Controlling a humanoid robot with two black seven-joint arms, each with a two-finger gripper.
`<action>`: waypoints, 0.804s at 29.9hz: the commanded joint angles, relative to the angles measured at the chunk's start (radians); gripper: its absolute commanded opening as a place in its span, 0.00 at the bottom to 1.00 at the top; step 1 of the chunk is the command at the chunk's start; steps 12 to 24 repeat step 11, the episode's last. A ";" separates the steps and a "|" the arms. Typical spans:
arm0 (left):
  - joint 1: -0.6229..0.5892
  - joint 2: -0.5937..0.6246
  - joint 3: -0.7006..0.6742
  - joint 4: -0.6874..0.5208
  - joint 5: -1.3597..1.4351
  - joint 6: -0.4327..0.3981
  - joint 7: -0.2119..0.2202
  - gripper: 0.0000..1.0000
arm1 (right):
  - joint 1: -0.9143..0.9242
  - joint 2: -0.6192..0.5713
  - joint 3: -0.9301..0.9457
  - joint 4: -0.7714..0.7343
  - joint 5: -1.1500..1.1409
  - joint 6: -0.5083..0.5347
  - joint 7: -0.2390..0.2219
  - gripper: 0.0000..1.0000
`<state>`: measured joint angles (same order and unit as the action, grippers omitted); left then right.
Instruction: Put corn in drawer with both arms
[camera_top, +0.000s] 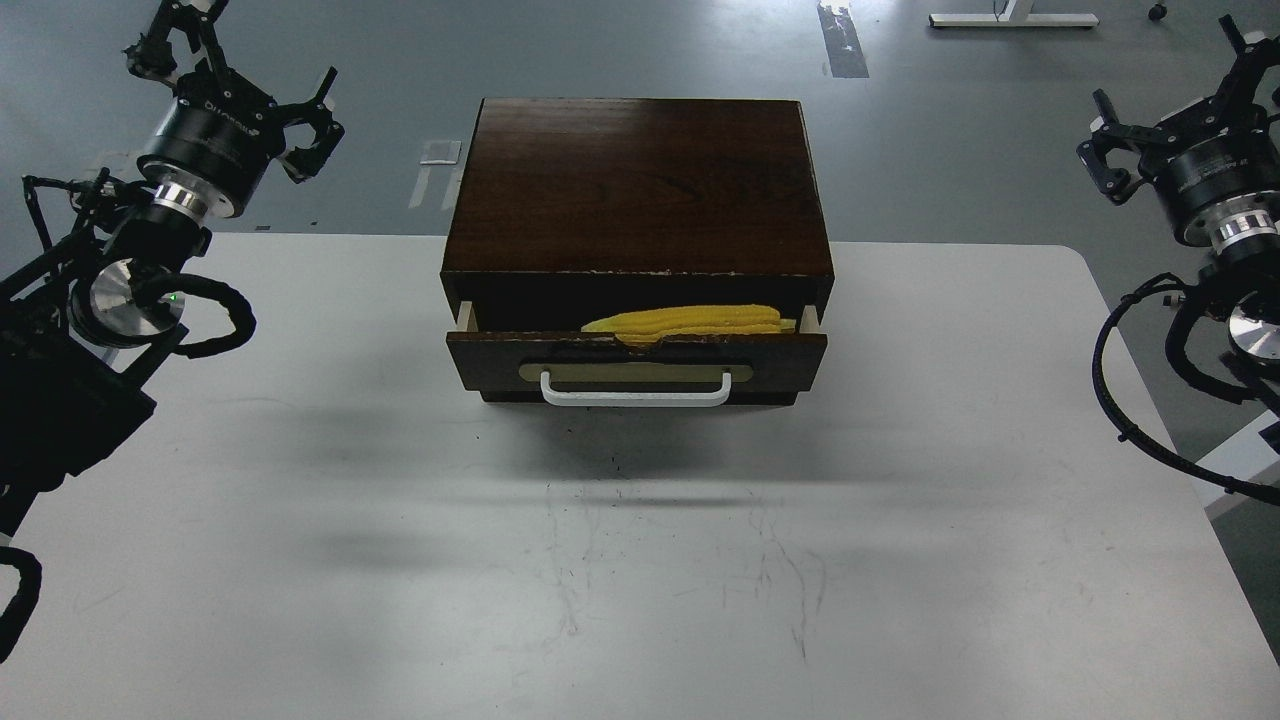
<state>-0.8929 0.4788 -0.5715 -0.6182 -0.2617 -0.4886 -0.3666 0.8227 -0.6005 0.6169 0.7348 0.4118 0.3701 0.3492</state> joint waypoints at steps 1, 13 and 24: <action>0.015 0.000 -0.016 0.000 -0.001 0.000 0.000 0.98 | 0.000 0.002 0.004 0.001 0.001 0.001 0.002 1.00; 0.025 0.011 -0.042 -0.005 -0.001 0.000 0.002 0.98 | 0.000 -0.011 0.033 -0.003 0.001 0.003 0.005 1.00; 0.025 0.011 -0.042 -0.005 -0.001 0.000 0.002 0.98 | 0.000 -0.011 0.033 -0.003 0.001 0.003 0.005 1.00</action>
